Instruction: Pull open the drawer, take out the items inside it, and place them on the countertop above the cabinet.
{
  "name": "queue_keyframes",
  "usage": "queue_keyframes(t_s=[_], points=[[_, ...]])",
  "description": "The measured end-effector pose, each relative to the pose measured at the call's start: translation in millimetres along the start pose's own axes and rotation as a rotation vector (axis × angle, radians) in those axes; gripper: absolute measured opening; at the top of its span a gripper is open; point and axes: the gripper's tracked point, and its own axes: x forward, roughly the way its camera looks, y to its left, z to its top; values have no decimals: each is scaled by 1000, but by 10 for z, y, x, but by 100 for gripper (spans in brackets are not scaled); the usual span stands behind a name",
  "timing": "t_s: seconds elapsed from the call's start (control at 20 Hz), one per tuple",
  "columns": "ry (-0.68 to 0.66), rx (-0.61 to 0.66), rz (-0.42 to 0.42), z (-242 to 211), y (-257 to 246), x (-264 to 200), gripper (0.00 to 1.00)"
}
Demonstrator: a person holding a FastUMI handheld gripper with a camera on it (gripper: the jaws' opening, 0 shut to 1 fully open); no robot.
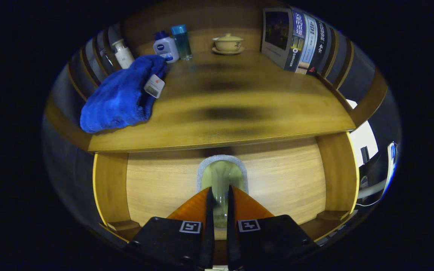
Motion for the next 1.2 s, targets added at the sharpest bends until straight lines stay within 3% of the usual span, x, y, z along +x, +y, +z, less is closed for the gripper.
queue_keyframes(t_s=[0.35, 0.6, 1.2], points=[[-70, -35, 1, 394, -26, -688, 22], [-107, -49, -18, 854, 17, -848, 22], [-96, -50, -53, 1756, -56, -229, 22]])
